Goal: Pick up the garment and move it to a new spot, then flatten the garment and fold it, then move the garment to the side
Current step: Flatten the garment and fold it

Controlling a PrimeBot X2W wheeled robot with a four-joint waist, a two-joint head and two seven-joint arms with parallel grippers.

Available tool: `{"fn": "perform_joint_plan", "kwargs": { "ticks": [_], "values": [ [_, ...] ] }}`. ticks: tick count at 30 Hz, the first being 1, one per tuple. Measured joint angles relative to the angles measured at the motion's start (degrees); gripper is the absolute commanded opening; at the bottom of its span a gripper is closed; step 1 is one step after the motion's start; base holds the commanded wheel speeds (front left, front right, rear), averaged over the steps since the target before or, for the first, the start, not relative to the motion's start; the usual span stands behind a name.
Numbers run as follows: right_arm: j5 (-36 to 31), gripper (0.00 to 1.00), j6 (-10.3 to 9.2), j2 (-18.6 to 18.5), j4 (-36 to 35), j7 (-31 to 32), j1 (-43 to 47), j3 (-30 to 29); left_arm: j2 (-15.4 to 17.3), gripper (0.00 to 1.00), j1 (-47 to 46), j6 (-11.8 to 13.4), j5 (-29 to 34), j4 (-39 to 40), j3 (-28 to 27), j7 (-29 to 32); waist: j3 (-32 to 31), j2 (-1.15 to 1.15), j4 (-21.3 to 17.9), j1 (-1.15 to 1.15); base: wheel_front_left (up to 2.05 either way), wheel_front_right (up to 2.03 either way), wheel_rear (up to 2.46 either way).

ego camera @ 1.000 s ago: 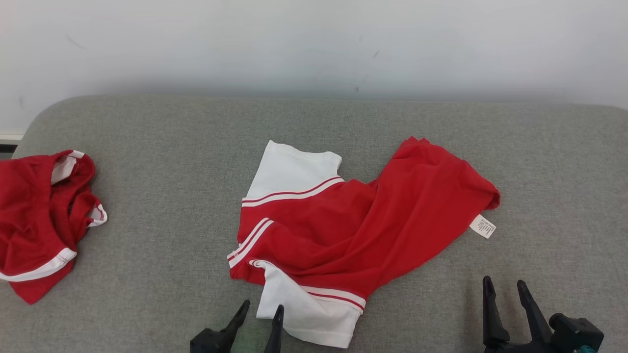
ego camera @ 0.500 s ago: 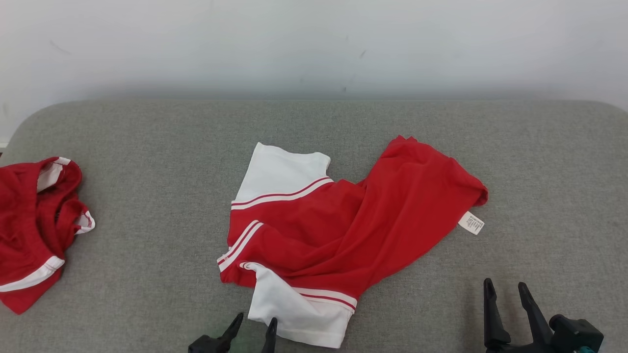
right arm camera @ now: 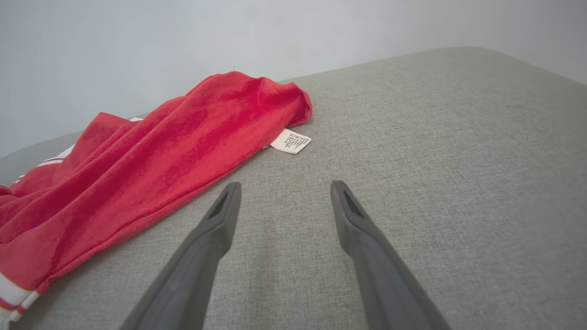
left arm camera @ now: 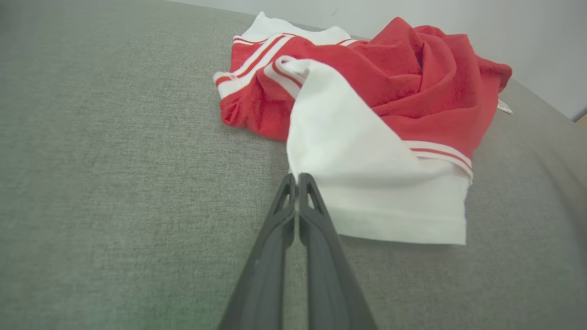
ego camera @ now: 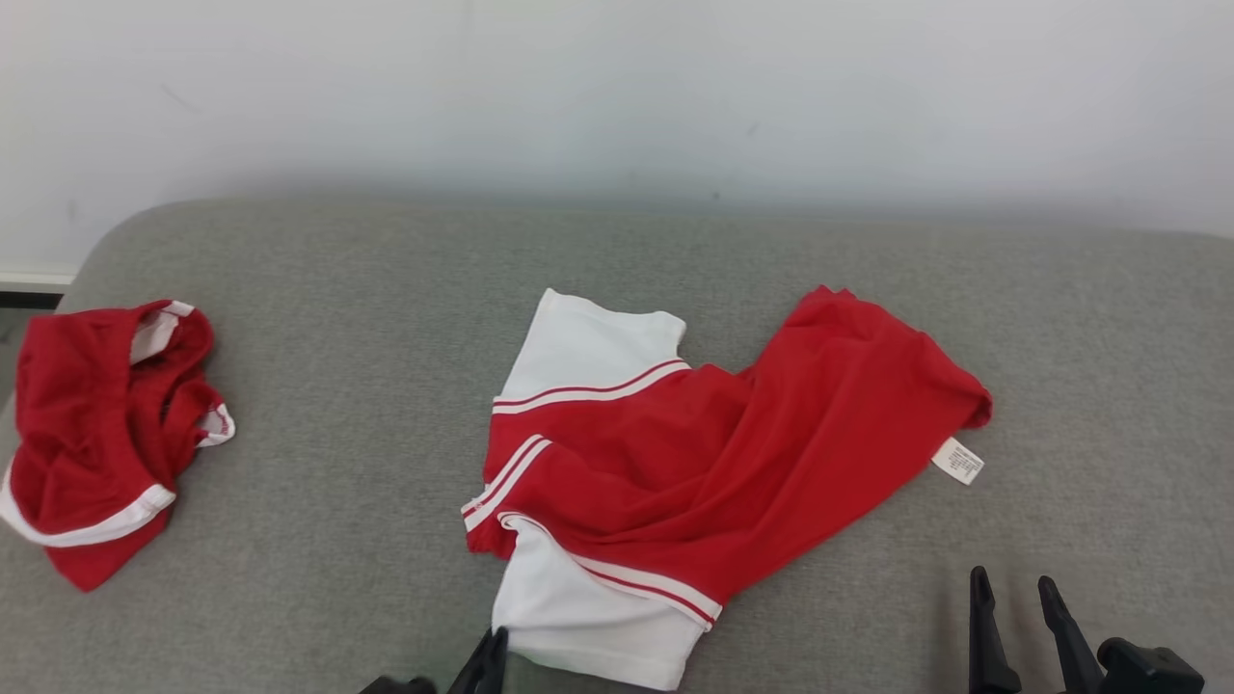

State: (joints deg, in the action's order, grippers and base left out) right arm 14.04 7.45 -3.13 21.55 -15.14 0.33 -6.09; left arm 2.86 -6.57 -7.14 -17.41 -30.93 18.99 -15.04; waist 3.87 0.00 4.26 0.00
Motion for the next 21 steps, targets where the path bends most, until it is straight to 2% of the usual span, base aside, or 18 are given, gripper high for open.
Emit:
{"fn": "perform_joint_plan", "kwargs": {
  "ticks": [2,6,13,14,17,21],
  "values": [
    [0.08,1.0,0.0,0.03,0.09,0.0,0.07,-0.13,0.02,0.0,2.35,0.12,-0.58,2.72,-1.6,0.0,-0.21,0.0,0.85,0.0,0.0,0.0,0.0],
    [0.33,1.0,0.0,0.07,0.1,0.0,0.0,-0.83,1.27,0.0,8.5,1.94,-0.74,8.02,-4.47,0.0,-0.33,0.0,2.86,0.0,0.0,0.0,0.0],
    [0.38,1.0,0.0,0.13,0.55,0.0,-0.37,-0.42,2.22,0.0,11.0,2.43,-1.74,10.12,-5.58,0.25,0.37,0.0,4.28,0.0,0.0,0.0,0.0],
    [0.13,1.0,0.0,0.12,0.69,0.0,-0.58,-0.23,2.09,1.0,10.7,2.68,-1.78,9.75,-5.58,0.24,0.57,0.0,4.25,0.01,0.0,0.0,0.0],
    [-1.58,1.0,0.0,-1.09,0.82,0.0,-1.15,0.41,1.65,1.0,9.76,3.1,-1.85,9.31,-5.81,0.16,0.71,0.0,3.91,0.01,0.0,0.0,0.0],
    [-5.58,1.0,0.0,-4.48,2.22,0.01,-2.45,1.4,1.21,1.0,9.73,3.07,-1.83,8.93,-5.99,0.15,1.0,0.0,3.73,0.01,0.0,0.0,0.0]
  ]
}}
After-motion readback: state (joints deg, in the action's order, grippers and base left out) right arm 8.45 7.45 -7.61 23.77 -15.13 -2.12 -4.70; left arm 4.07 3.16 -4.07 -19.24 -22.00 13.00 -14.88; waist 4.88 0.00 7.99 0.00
